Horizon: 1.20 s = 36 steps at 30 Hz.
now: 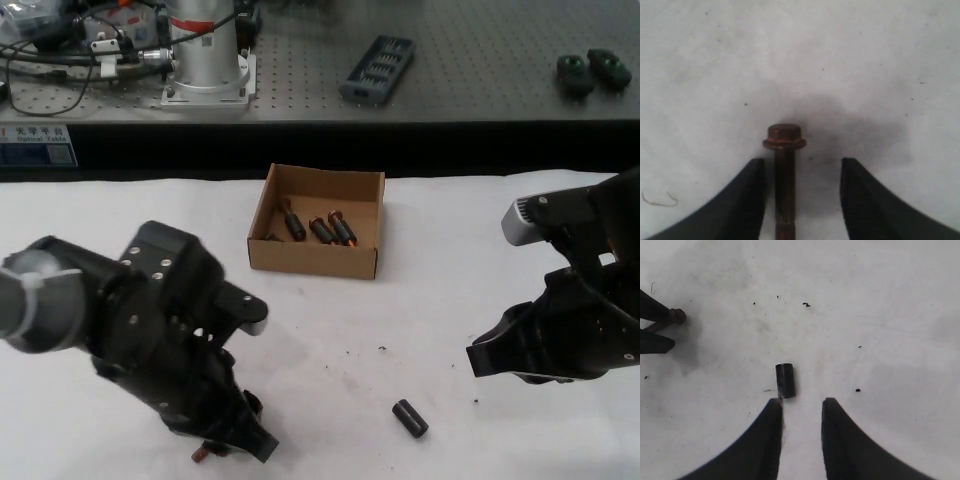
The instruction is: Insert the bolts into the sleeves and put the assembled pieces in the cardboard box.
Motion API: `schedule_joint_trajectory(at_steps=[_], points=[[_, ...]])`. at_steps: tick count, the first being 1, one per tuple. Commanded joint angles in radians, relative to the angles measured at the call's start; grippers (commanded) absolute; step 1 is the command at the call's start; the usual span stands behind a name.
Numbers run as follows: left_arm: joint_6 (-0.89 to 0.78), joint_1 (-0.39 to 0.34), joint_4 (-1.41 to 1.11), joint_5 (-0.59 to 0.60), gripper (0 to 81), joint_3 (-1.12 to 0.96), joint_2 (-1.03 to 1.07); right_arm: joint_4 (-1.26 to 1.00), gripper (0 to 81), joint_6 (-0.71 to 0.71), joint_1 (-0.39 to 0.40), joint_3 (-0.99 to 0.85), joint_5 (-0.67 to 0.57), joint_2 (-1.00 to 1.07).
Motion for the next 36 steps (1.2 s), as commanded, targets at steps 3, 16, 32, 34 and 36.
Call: schedule_joint_trajectory(at_steps=[3, 16, 32, 34, 36], points=[[-0.023, -0.032, 0.12, -0.081, 10.8, -0.006, 0.076, 0.0, 20.9, 0.0, -0.007, -0.003, -0.031, -0.014], [-0.053, -0.032, 0.141, -0.114, 0.6, -0.012, 0.076, 0.0, 20.9, 0.0, -0.007, -0.003, -0.031, -0.014], [-0.786, -0.023, -0.299, 0.11, 0.6, -0.022, -0.025, -0.002, 20.9, 0.0, -0.007, -0.003, -0.031, -0.014], [-0.857, -0.023, -0.369, 0.092, 0.6, -0.021, -0.083, 0.012, 19.5, 0.0, -0.007, -0.003, -0.043, -0.014], [-0.918, -0.016, -0.441, 0.064, 0.6, -0.021, -0.151, 0.045, 16.7, 0.0, -0.007, -0.007, -0.047, -0.012]])
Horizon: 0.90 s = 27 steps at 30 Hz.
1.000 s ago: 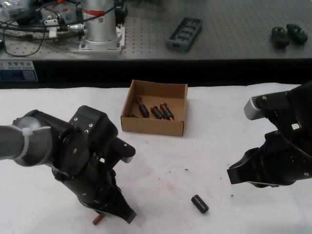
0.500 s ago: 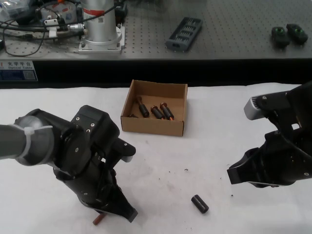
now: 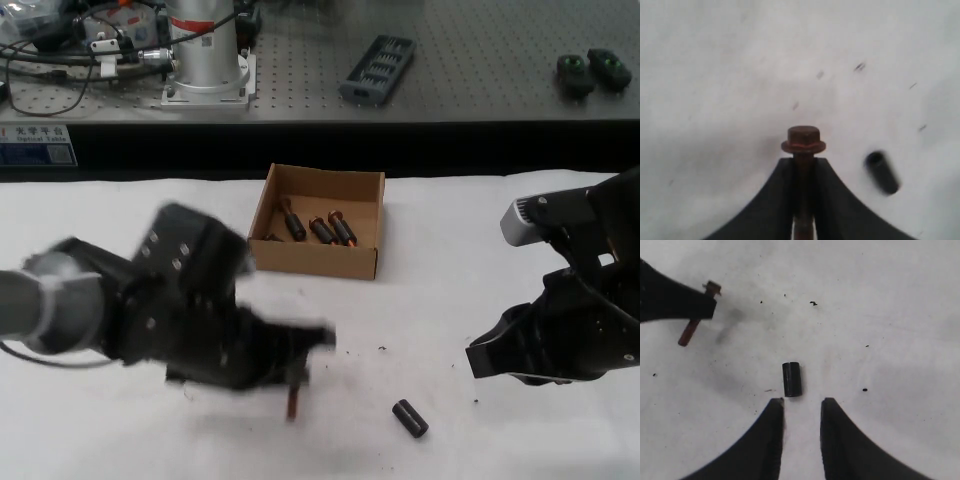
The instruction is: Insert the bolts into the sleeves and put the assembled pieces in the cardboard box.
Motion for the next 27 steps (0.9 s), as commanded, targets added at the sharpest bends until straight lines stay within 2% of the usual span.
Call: schedule_joint_trajectory(at_steps=[1, 3, 6, 9, 11, 15, 20, 27], points=[[-0.23, 0.01, -0.244, -0.04, 0.6, -0.004, -0.194, 0.065, 15.7, -0.006, -0.007, -0.01, -0.026, -0.008], [-0.307, 0.029, -0.354, -0.047, 0.6, 0.021, -0.263, 0.097, 15.8, -0.019, -0.007, -0.022, -0.026, -0.001], [-0.454, 0.07, -0.528, -0.046, 0.6, 0.108, -0.354, 0.15, 20.4, -0.057, -0.004, -0.075, 0.002, 0.02], [-0.499, 0.115, -0.613, -0.005, 0.6, 0.213, -0.447, 0.201, 27.4, -0.076, -0.004, -0.15, 0.037, 0.047], [-0.507, 0.144, -0.62, 0.023, 0.6, 0.276, -0.522, 0.221, 27.7, -0.106, -0.004, -0.194, 0.042, 0.073], [-0.536, 0.198, -0.623, 0.022, 0.6, 0.377, -0.662, 0.246, 27.7, -0.137, -0.004, -0.247, 0.042, 0.16], [-0.546, 0.24, -0.579, 0.022, 0.6, 0.394, -0.792, 0.326, 27.7, -0.164, 0.009, -0.307, 0.059, 0.31], [-0.543, 0.252, -0.307, 0.029, 0.6, 0.388, -0.856, 0.368, 27.7, -0.192, 0.068, -0.404, 0.106, 0.466]])
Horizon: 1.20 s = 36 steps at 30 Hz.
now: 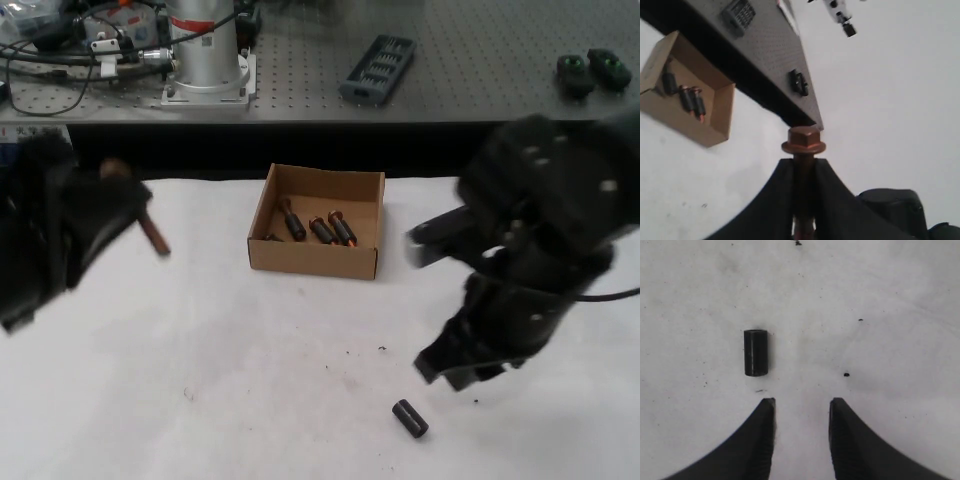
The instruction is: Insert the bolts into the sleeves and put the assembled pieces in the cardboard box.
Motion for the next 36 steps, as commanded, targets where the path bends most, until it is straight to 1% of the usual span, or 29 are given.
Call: schedule_joint_trajectory(at_steps=[1, 6, 9, 13, 16, 20, 24, 33, 36], points=[[-0.004, 0.003, 0.108, 0.021, 0.6, -0.008, -0.015, 0.009, 27.7, -0.015, 0.025, -0.048, 0.002, 0.048], [0.015, 0.003, 0.193, -0.036, 0.6, -0.008, 0.002, 0.003, 27.7, -0.018, 0.058, -0.088, 0.002, 0.118], [0.023, 0.004, 0.257, -0.037, 0.6, -0.008, 0.036, 0.016, 27.7, -0.018, 0.071, -0.094, 0.004, 0.15], [0.025, 0.004, 0.218, -0.035, 0.6, -0.008, 0.101, 0.013, 27.7, -0.018, 0.076, -0.094, 0.004, 0.181], [0.025, 0.004, 0.163, -0.009, 0.6, -0.008, 0.148, -0.005, 27.7, -0.018, 0.078, -0.094, 0.004, 0.197], [0.025, 0.004, 0.158, 0.026, 0.6, -0.01, 0.174, -0.012, 27.7, -0.018, 0.082, -0.094, -0.004, 0.223], [0.025, 0.004, 0.158, 0.034, 0.6, -0.01, 0.174, -0.028, 27.7, -0.018, 0.082, -0.094, -0.026, 0.249], [0.025, 0.004, 0.158, 0.046, 0.6, -0.01, 0.174, -0.032, 27.7, -0.002, 0.082, -0.094, -0.029, 0.297], [0.03, 0.004, 0.158, 0.053, 0.6, -0.01, 0.174, -0.032, 24.6, 0.0, 0.082, -0.094, -0.033, 0.312]])
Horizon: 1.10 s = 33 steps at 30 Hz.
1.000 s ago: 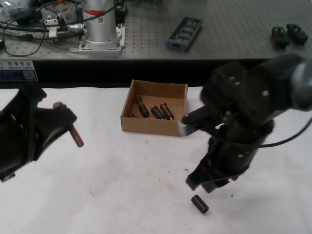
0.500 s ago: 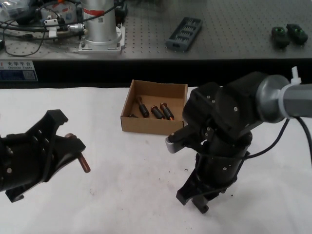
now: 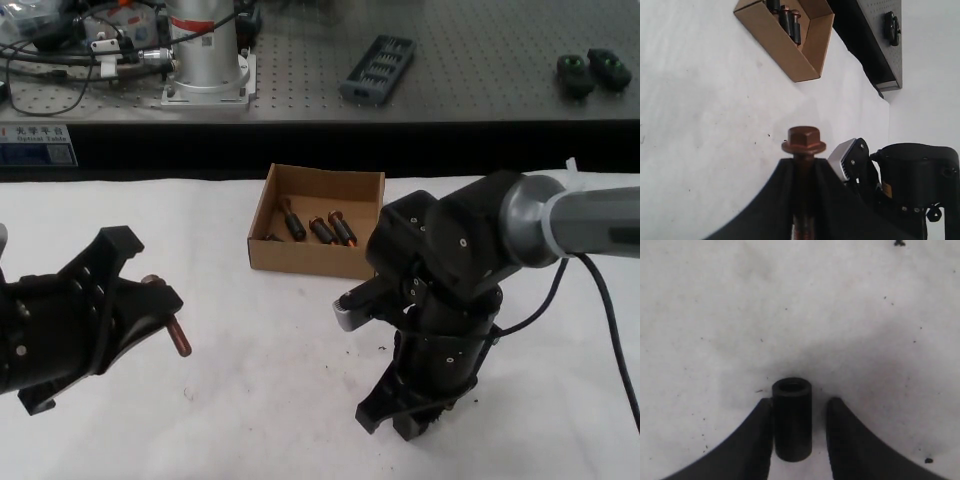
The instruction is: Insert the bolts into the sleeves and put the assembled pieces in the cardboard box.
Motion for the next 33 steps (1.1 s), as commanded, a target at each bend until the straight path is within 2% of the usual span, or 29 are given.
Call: schedule_joint_trajectory(at_steps=[1, 5, 6, 7, 12, 14, 17, 20, 26, 29, 33], points=[[0.024, 0.003, -0.021, 0.008, 0.6, -0.013, -0.001, -0.002, 22.4, 0.009, 0.002, -0.004, -0.024, 0.04], [0.032, 0.003, -0.021, 0.026, 0.6, -0.013, -0.001, -0.005, 3.8, 0.009, 0.002, -0.006, -0.026, 0.037], [0.032, 0.003, -0.021, 0.026, 0.6, -0.013, -0.001, -0.005, 2.1, 0.009, 0.002, -0.009, -0.038, 0.034], [0.032, 0.003, -0.03, 0.024, 0.6, -0.013, -0.001, -0.005, 4.8, 0.007, 0.002, -0.01, -0.066, 0.028], [-0.001, 0.005, -0.202, 0.029, 0.6, -0.023, 0.032, -0.1, 4.7, -0.001, 0.002, 0.029, -0.173, -0.089], [-0.009, 0.005, -0.246, 0.056, 0.6, -0.051, 0.071, -0.213, 4.7, -0.001, -0.003, 0.085, -0.201, -0.173], [-0.009, 0.005, -0.281, 0.142, 0.6, -0.123, 0.157, -0.447, 4.7, -0.001, -0.021, 0.196, -0.308, -0.312], [-0.009, 0.005, -0.353, 0.184, 0.6, -0.194, 0.254, -0.662, 4.7, -0.001, -0.052, 0.287, -0.334, -0.406], [-0.009, 0.005, -0.395, 0.22, 0.6, -0.394, 0.426, -0.916, 5.1, 0.007, -0.137, 0.389, -0.479, -0.45], [-0.009, 0.0, -0.395, 0.258, 0.6, -0.498, 0.495, -1.0, 5.1, 0.007, -0.167, 0.435, -0.527, -0.45], [-0.009, -0.026, -0.395, 0.242, 0.6, -0.592, 0.536, -1.099, 5.1, 0.006, -0.187, 0.493, -0.581, -0.436]])
